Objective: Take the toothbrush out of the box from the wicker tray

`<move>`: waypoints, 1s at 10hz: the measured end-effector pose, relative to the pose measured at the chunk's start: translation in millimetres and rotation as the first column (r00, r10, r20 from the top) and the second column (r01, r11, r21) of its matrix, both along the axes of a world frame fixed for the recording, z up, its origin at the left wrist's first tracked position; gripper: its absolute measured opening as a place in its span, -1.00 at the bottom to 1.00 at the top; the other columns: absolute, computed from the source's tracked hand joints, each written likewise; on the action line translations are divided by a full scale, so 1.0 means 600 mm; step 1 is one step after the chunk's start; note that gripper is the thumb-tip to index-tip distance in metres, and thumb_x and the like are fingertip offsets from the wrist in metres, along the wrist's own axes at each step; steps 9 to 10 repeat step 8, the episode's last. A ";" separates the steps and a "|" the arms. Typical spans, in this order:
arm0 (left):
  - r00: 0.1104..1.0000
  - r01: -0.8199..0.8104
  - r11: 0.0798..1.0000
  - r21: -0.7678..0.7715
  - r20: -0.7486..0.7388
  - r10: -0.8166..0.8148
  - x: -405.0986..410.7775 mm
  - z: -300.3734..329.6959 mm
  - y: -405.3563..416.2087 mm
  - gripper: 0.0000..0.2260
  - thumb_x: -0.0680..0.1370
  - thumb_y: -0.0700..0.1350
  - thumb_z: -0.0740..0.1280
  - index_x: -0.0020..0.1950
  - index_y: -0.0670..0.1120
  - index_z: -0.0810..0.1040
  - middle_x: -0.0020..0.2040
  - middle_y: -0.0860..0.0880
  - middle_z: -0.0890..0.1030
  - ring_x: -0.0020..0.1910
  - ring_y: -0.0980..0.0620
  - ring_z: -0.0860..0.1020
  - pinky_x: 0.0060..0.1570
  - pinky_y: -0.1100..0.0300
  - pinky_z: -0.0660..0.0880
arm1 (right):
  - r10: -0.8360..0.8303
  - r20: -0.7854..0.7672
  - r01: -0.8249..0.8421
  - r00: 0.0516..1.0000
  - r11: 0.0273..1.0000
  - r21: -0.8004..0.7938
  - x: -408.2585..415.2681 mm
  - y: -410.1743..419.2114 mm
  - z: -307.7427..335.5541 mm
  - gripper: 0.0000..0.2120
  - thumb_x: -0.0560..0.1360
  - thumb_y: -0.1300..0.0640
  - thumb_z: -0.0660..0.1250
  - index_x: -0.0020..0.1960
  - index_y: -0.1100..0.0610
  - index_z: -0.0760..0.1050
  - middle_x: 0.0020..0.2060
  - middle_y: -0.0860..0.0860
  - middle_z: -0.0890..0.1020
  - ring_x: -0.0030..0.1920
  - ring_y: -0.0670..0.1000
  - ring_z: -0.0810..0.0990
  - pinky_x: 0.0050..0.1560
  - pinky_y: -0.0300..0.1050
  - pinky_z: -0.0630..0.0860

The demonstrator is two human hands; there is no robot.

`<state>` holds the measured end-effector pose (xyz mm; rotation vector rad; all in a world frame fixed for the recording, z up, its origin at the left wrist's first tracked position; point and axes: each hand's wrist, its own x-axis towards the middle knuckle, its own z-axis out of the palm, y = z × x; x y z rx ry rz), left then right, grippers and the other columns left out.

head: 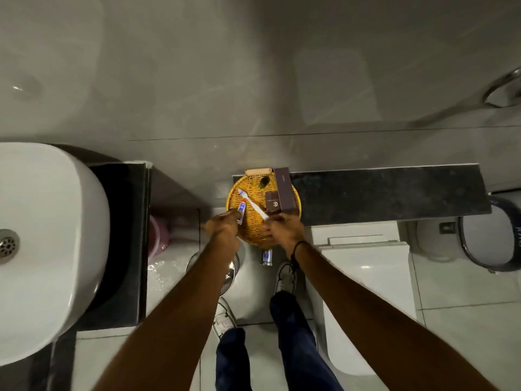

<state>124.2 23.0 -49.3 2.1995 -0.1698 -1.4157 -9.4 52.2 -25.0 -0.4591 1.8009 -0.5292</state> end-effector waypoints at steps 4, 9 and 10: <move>0.988 0.118 0.992 -0.034 0.104 -0.114 -0.025 0.001 0.017 -0.68 0.47 -0.09 0.55 0.16 -0.19 0.72 0.16 -0.17 0.74 -0.07 -0.04 0.58 -0.08 0.15 0.45 | 0.330 -0.284 -0.359 0.900 0.932 -0.055 -0.002 -0.016 -0.009 -0.67 0.49 0.13 0.50 0.22 0.23 0.67 0.20 0.15 0.70 0.29 0.17 0.63 0.31 0.04 0.57; 0.934 0.306 0.931 -0.200 0.255 -0.252 0.029 0.045 0.038 -0.88 0.50 -0.30 0.43 -0.07 -0.14 0.75 -0.01 -0.16 0.78 0.00 -0.08 0.70 0.07 0.23 0.55 | 0.486 -0.427 -0.522 0.763 0.852 0.037 0.002 -0.038 0.017 -0.69 0.51 0.12 0.45 0.17 0.28 0.65 0.18 0.15 0.70 0.25 0.15 0.64 0.25 -0.03 0.61; 0.934 0.306 0.931 -0.200 0.255 -0.252 0.029 0.045 0.038 -0.88 0.50 -0.30 0.43 -0.07 -0.14 0.75 -0.01 -0.16 0.78 0.00 -0.08 0.70 0.07 0.23 0.55 | 0.486 -0.427 -0.522 0.763 0.852 0.037 0.002 -0.038 0.017 -0.69 0.51 0.12 0.45 0.17 0.28 0.65 0.18 0.15 0.70 0.25 0.15 0.64 0.25 -0.03 0.61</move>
